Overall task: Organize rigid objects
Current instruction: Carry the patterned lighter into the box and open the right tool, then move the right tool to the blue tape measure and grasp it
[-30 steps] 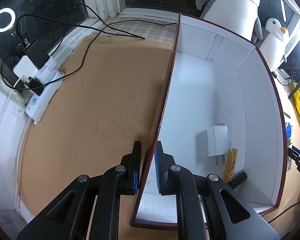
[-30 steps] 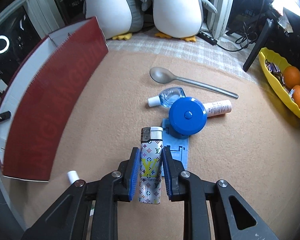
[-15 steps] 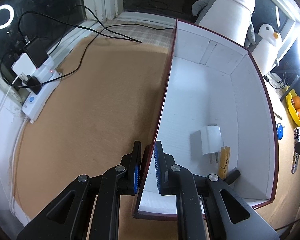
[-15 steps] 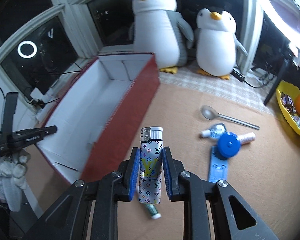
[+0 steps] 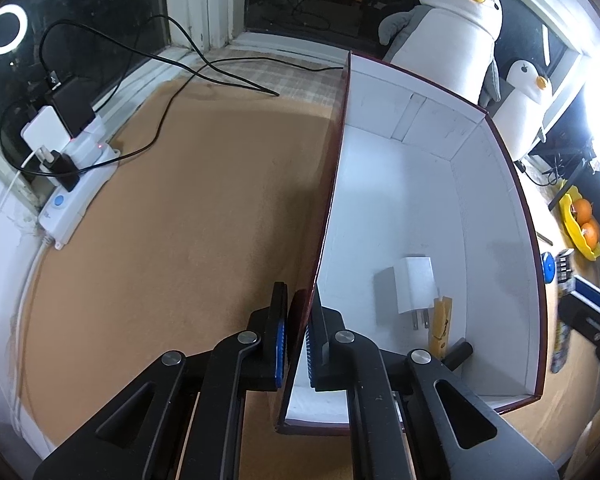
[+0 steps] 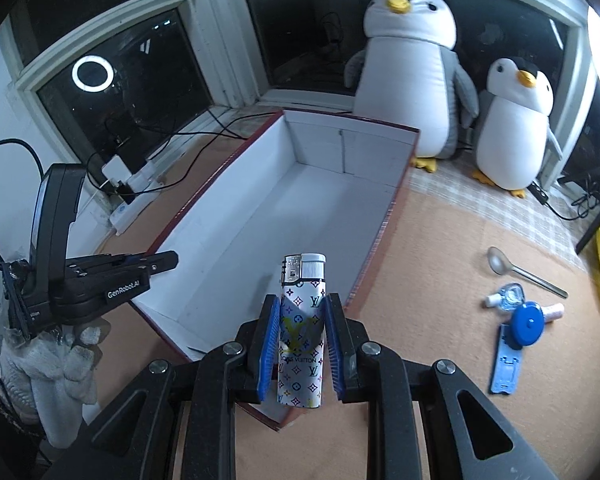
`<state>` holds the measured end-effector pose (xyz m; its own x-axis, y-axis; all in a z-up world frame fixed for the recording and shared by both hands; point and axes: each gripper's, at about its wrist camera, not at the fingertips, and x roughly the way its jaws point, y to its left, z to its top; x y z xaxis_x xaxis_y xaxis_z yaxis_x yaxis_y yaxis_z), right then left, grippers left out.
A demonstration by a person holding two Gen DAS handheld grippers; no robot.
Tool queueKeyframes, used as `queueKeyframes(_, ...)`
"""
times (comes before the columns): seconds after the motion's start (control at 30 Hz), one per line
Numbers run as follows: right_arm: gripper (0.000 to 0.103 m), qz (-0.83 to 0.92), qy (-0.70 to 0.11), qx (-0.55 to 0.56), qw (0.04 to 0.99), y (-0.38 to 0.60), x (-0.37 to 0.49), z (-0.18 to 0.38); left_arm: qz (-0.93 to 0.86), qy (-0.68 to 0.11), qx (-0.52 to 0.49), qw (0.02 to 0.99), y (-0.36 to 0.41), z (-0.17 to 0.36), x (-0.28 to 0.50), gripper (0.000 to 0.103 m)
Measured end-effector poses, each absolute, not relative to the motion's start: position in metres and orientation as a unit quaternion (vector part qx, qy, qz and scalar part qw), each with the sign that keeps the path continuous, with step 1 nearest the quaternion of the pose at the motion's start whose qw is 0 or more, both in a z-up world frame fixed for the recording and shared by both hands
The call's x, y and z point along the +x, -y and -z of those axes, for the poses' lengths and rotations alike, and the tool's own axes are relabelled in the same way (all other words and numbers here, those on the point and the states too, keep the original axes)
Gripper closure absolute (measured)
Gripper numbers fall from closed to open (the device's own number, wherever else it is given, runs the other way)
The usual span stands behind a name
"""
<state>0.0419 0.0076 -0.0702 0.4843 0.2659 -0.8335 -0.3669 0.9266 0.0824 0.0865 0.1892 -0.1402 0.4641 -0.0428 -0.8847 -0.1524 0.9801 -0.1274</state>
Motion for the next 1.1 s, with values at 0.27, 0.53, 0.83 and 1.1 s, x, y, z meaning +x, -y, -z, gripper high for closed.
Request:
queueKeyframes(0.27, 0.083, -0.194, -0.486, -0.061, 0.85, -0.036, 0.047, 0.085, -0.024, -0.511, -0.093, 0.854, -0.19, 0.141, 0.085, 0.096)
queueKeyframes(0.53, 0.082, -0.195, -0.493, -0.064, 0.846, -0.044, 0.05, 0.095, -0.023, -0.508, -0.092, 0.856, -0.19, 0.141, 0.084, 0.096)
queueKeyframes(0.83, 0.065, -0.199, -0.478, -0.053, 0.854, -0.037, 0.048, 0.085, -0.028, -0.51, -0.087, 0.855, -0.188, 0.141, 0.086, 0.097)
queueKeyframes(1.1, 0.058, -0.185, -0.469, -0.031, 0.863, -0.01, 0.047, 0.074, -0.034, -0.514, -0.08, 0.854, -0.187, 0.141, 0.088, 0.097)
